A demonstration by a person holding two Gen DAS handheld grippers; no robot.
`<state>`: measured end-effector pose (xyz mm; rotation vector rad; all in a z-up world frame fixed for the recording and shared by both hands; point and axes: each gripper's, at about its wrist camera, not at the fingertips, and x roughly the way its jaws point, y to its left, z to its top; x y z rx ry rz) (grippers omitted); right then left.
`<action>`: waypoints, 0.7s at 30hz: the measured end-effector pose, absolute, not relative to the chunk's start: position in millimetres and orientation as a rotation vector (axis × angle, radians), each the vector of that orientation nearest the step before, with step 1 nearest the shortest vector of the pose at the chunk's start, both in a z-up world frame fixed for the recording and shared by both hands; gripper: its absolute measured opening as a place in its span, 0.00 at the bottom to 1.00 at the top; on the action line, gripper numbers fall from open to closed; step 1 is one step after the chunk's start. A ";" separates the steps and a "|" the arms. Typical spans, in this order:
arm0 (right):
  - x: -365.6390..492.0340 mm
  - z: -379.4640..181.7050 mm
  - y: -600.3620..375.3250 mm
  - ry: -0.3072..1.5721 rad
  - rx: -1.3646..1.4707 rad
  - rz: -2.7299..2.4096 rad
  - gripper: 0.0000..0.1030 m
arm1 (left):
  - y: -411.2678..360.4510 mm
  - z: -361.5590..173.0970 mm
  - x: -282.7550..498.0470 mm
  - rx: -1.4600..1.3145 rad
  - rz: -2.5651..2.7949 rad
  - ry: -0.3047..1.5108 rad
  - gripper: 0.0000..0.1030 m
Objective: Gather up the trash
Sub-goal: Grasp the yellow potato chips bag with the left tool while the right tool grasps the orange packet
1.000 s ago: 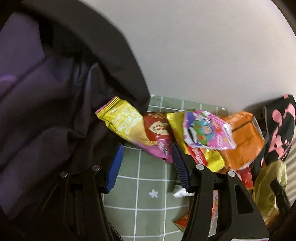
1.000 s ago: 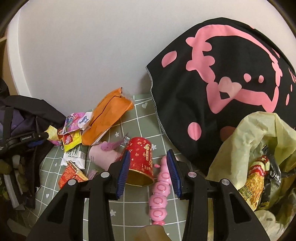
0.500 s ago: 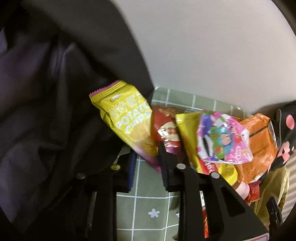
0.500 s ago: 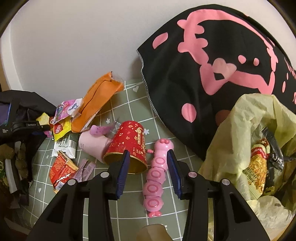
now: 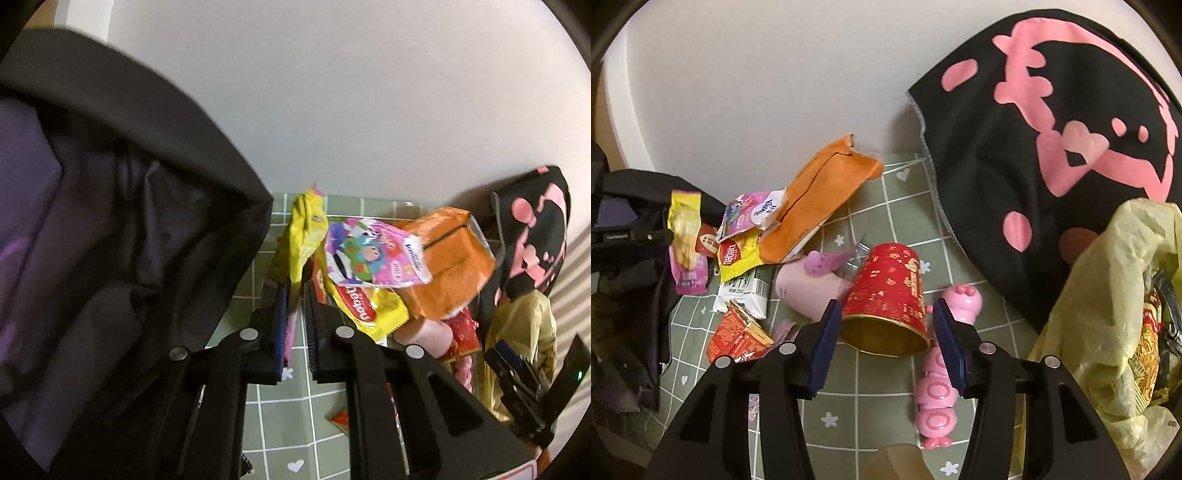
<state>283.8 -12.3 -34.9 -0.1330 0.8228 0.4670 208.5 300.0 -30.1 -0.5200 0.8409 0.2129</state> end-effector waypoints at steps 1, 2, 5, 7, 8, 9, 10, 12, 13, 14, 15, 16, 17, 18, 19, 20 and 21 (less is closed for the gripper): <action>283.0 -34.4 -10.1 0.818 -0.141 0.472 0.47 | 297.8 -27.9 205.7 -0.504 0.208 0.835 0.09; 282.4 -33.9 -7.3 0.815 -0.151 0.481 0.47 | 297.1 -26.8 203.9 -0.496 0.205 0.833 0.09; 282.7 -32.3 -1.7 0.809 -0.155 0.509 0.47 | 299.3 -24.9 194.9 -0.492 0.199 0.836 0.07; 284.8 -30.2 2.7 0.801 -0.159 0.514 0.47 | 300.0 -28.2 192.5 -0.494 0.200 0.842 0.07; 286.4 -28.9 4.2 0.799 -0.158 0.515 0.47 | 299.7 -29.7 191.9 -0.490 0.203 0.845 0.07; 289.7 -26.9 6.4 0.800 -0.150 0.516 0.47 | 300.6 -30.3 188.8 -0.480 0.208 0.847 0.07; 292.9 -25.1 7.8 0.799 -0.138 0.516 0.47 | 301.8 -30.9 185.4 -0.467 0.216 0.847 0.07; 304.5 -21.1 10.2 0.803 -0.095 0.510 0.47 | 303.2 -34.3 183.0 -0.454 0.229 0.845 0.07; 310.1 -19.5 11.0 0.808 -0.071 0.514 0.47 | 302.8 -36.1 183.3 -0.454 0.234 0.845 0.07; 317.6 -17.7 12.1 0.812 -0.039 0.518 0.47 | 305.2 -38.0 181.2 -0.461 0.240 0.843 0.07; 324.9 -16.4 13.8 0.815 -0.012 0.520 0.47 | 306.6 -39.7 180.0 -0.468 0.241 0.843 0.07; 331.4 -15.7 15.8 0.817 0.009 0.522 0.47 | 308.5 -41.9 179.1 -0.477 0.245 0.843 0.09; 338.9 -15.0 19.4 0.819 0.026 0.523 0.47 | 309.7 -43.4 178.5 -0.481 0.248 0.843 0.11; 344.2 -15.9 22.2 0.821 0.036 0.529 0.47 | 311.9 -44.9 177.2 -0.484 0.255 0.842 0.16; 351.4 -17.1 26.5 0.827 0.047 0.541 0.47 | 312.6 -45.8 176.9 -0.484 0.259 0.838 0.21; 359.9 -20.5 32.9 0.839 0.052 0.546 0.47 | 313.8 -46.8 176.5 -0.485 0.265 0.831 0.23; 365.1 -23.7 36.9 0.850 0.051 0.546 0.47 | 314.9 -47.4 175.9 -0.486 0.270 0.825 0.27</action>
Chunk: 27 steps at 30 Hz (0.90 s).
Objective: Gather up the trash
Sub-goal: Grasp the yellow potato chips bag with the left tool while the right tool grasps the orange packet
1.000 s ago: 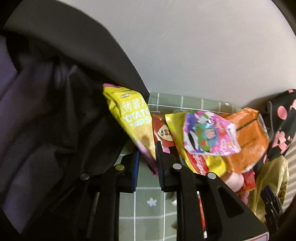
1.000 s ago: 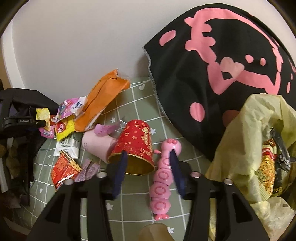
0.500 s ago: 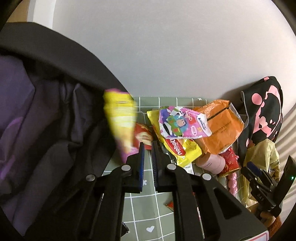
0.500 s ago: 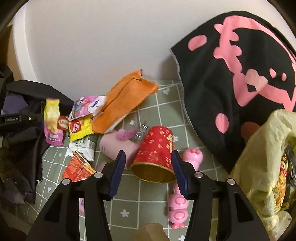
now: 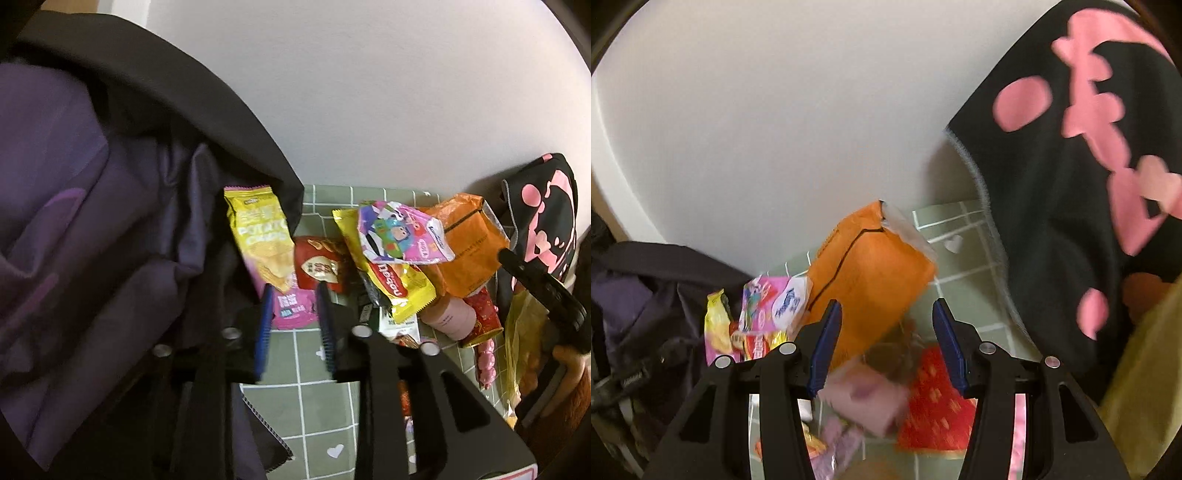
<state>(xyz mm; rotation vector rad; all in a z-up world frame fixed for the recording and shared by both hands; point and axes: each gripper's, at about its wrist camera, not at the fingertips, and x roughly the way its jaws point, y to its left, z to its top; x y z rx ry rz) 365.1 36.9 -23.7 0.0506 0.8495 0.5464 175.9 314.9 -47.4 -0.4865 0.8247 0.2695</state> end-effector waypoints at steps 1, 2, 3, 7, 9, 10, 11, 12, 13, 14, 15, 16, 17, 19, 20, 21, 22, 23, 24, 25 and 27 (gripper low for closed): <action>370.9 -27.8 42.8 0.863 0.047 0.548 0.47 | 316.6 -48.1 175.1 -0.490 0.276 0.818 0.30; 377.1 -32.7 49.7 0.882 0.042 0.562 0.41 | 319.0 -49.6 174.6 -0.497 0.283 0.814 0.32; 381.0 -35.9 54.4 0.899 0.039 0.579 0.24 | 321.2 -51.1 174.6 -0.506 0.289 0.814 0.33; 379.5 -23.8 57.1 0.865 0.015 0.600 0.08 | 331.3 -59.5 180.9 -0.548 0.316 0.822 0.34; 373.2 -11.3 51.6 0.821 -0.008 0.603 0.06 | 333.6 -64.6 187.0 -0.545 0.332 0.830 0.34; 369.4 -2.4 46.6 0.795 -0.016 0.604 0.05 | 334.2 -67.5 190.2 -0.544 0.339 0.837 0.34; 366.4 6.4 40.9 0.770 -0.022 0.600 0.05 | 334.0 -70.7 194.1 -0.543 0.342 0.847 0.34; 364.3 13.2 36.1 0.752 -0.028 0.593 0.05 | 333.7 -73.9 197.8 -0.546 0.343 0.856 0.34; 362.2 20.1 30.6 0.734 -0.032 0.586 0.05 | 333.9 -76.8 200.8 -0.550 0.346 0.863 0.34; 359.2 29.4 23.3 0.712 -0.038 0.572 0.05 | 333.9 -79.5 203.7 -0.553 0.350 0.869 0.34; 357.4 34.9 19.1 0.699 -0.044 0.561 0.04 | 333.5 -82.7 207.3 -0.556 0.355 0.877 0.34; 355.4 39.8 14.5 0.690 -0.048 0.552 0.04 | 332.9 -85.9 211.1 -0.557 0.359 0.887 0.34; 353.1 43.9 9.9 0.685 -0.051 0.545 0.04 | 332.4 -88.1 214.0 -0.557 0.360 0.896 0.34; 347.8 50.0 -1.7 0.677 -0.052 0.524 0.04 | 330.2 -94.2 223.2 -0.553 0.356 0.928 0.34; 345.5 50.9 -6.7 0.678 -0.055 0.516 0.04 | 329.8 -95.8 225.8 -0.550 0.357 0.936 0.34; 344.4 51.0 -10.7 0.682 -0.055 0.512 0.04 | 329.6 -98.4 229.9 -0.545 0.362 0.950 0.34; 342.3 50.5 -14.7 0.687 -0.053 0.510 0.04 | 329.7 -100.6 233.4 -0.544 0.363 0.961 0.33; 339.9 49.1 -17.7 0.693 -0.054 0.506 0.04 | 329.8 -101.6 235.3 -0.542 0.361 0.964 0.30; 337.0 47.9 -18.1 0.698 -0.055 0.503 0.04 | 329.6 -102.2 237.5 -0.538 0.355 0.965 0.20; 333.8 46.0 -16.0 0.701 -0.057 0.501 0.04 | 328.8 -102.0 239.6 -0.521 0.352 0.974 0.15; 328.5 44.7 -19.4 0.705 -0.057 0.497 0.04 | 327.8 -97.9 239.4 -0.508 0.341 0.963 0.13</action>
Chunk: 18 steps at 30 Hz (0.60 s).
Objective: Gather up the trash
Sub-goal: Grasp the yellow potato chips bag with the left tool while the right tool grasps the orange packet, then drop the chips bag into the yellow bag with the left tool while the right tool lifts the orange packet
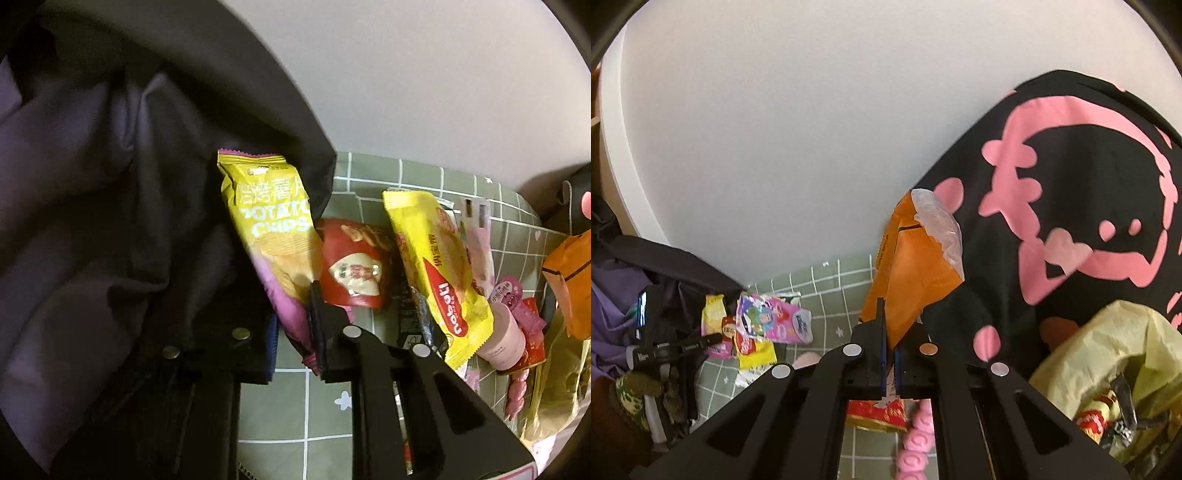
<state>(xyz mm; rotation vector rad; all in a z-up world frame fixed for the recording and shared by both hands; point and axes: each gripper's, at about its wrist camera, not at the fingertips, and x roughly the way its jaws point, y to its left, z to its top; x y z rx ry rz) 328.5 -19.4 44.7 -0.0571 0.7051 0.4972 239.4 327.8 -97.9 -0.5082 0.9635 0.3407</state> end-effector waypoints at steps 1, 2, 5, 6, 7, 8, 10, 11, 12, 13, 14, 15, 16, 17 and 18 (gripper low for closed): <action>326.3 44.9 -22.7 0.706 -0.055 0.497 0.04 | 327.5 -93.4 238.0 -0.509 0.332 0.952 0.12; 324.1 45.2 -24.3 0.707 -0.050 0.499 0.04 | 327.0 -88.8 237.3 -0.510 0.327 0.942 0.12; 318.8 46.7 -27.5 0.699 -0.045 0.506 0.04 | 321.8 -62.9 230.0 -0.503 0.316 0.898 0.10; 317.1 48.7 -30.2 0.694 -0.044 0.508 0.04 | 318.4 -49.9 228.1 -0.486 0.312 0.873 0.10; 315.8 50.4 -32.2 0.689 -0.045 0.510 0.04 | 315.8 -41.3 226.5 -0.472 0.310 0.858 0.10; 314.3 53.3 -34.4 0.680 -0.045 0.512 0.04 | 312.3 -31.2 225.7 -0.456 0.305 0.839 0.10; 311.6 60.0 -36.5 0.659 -0.048 0.512 0.04 | 301.5 -7.2 225.7 -0.413 0.290 0.802 0.10; 309.9 65.3 -38.3 0.643 -0.051 0.509 0.04 | 293.5 7.3 227.2 -0.386 0.274 0.781 0.10; 308.3 69.6 -39.8 0.630 -0.054 0.508 0.04 | 286.3 18.2 227.4 -0.362 0.256 0.759 0.09; 306.7 74.9 -41.3 0.614 -0.056 0.505 0.04 | 278.3 29.2 228.5 -0.337 0.237 0.735 0.08; 305.3 81.5 -44.7 0.598 -0.056 0.501 0.04 | 274.7 38.1 228.8 -0.317 0.222 0.717 0.08; 303.0 89.6 -49.6 0.577 -0.055 0.495 0.04 | 266.1 50.6 230.1 -0.298 0.197 0.693 0.08; 300.1 95.5 -53.7 0.563 -0.055 0.488 0.04 | 258.0 60.7 232.7 -0.290 0.170 0.672 0.08; 298.0 101.8 -58.7 0.548 -0.056 0.477 0.04 | 250.2 70.0 233.8 -0.283 0.144 0.653 0.08; 297.4 107.6 -62.4 0.537 -0.056 0.469 0.04 | 239.8 80.5 236.3 -0.270 0.115 0.630 0.08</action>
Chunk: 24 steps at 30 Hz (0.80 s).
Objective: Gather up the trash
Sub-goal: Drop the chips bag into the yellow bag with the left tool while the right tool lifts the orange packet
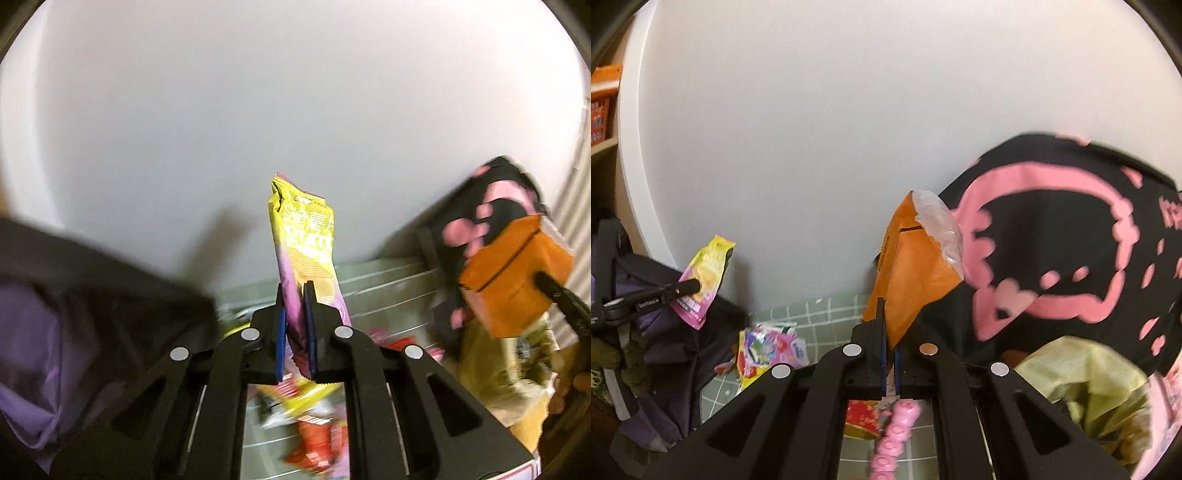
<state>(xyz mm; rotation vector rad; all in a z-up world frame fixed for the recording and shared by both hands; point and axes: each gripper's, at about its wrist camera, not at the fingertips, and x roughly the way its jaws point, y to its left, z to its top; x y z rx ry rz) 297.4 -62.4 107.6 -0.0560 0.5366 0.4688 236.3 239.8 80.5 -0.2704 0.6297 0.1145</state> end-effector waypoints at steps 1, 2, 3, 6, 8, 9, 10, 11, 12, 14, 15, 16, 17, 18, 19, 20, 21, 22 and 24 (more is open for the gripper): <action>296.0 112.8 -69.2 0.526 -0.054 0.458 0.04 | 231.3 88.1 238.4 -0.261 0.089 0.613 0.08; 294.8 117.0 -74.7 0.519 -0.053 0.451 0.04 | 223.5 94.6 240.4 -0.256 0.062 0.600 0.08; 292.0 123.0 -84.0 0.505 -0.051 0.432 0.04 | 212.6 102.6 243.0 -0.253 0.022 0.586 0.08; 283.5 135.7 -104.2 0.476 -0.049 0.391 0.04 | 179.0 113.8 254.9 -0.233 -0.065 0.559 0.08; 279.0 143.2 -118.5 0.459 -0.049 0.362 0.04 | 166.1 122.1 255.4 -0.215 -0.116 0.547 0.08; 275.4 147.7 -128.1 0.450 -0.051 0.339 0.04 | 153.4 126.1 259.6 -0.203 -0.153 0.543 0.08; 272.6 151.2 -134.6 0.444 -0.054 0.323 0.04 | 145.4 128.9 261.4 -0.195 -0.178 0.543 0.08; 268.2 154.7 -142.1 0.437 -0.056 0.302 0.04 | 135.8 130.7 264.3 -0.186 -0.206 0.544 0.08; 265.4 156.9 -148.7 0.433 -0.057 0.286 0.04 | 128.2 130.3 267.7 -0.182 -0.229 0.546 0.08; 260.8 159.4 -163.9 0.432 -0.054 0.248 0.04 | 111.3 132.2 272.8 -0.172 -0.279 0.550 0.08; 257.8 160.5 -171.7 0.433 -0.052 0.231 0.04 | 98.0 133.3 277.1 -0.162 -0.312 0.554 0.08; 255.9 160.5 -177.5 0.435 -0.050 0.215 0.04 | 87.4 132.4 280.6 -0.154 -0.342 0.560 0.08; 254.1 159.7 -184.4 0.439 -0.046 0.196 0.04 | 76.7 130.4 284.9 -0.148 -0.363 0.565 0.08; 252.4 158.9 -191.7 0.443 -0.042 0.181 0.04 | 65.8 129.1 287.7 -0.141 -0.395 0.573 0.08; 252.1 157.4 -196.7 0.446 -0.039 0.170 0.04 | 56.5 127.4 290.7 -0.137 -0.422 0.582 0.08; 249.9 156.1 -204.3 0.452 -0.034 0.153 0.04 | 44.9 124.6 294.2 -0.132 -0.458 0.594 0.08; 248.8 154.4 -210.4 0.455 -0.032 0.140 0.04 | 36.7 122.5 297.0 -0.129 -0.481 0.602 0.08; 246.2 153.5 -214.4 0.458 -0.030 0.128 0.04 | 28.9 119.7 298.7 -0.124 -0.503 0.611 0.08; 240.1 152.7 -222.3 0.462 -0.027 0.101 0.04 | 8.3 114.2 303.1 -0.112 -0.555 0.633 0.08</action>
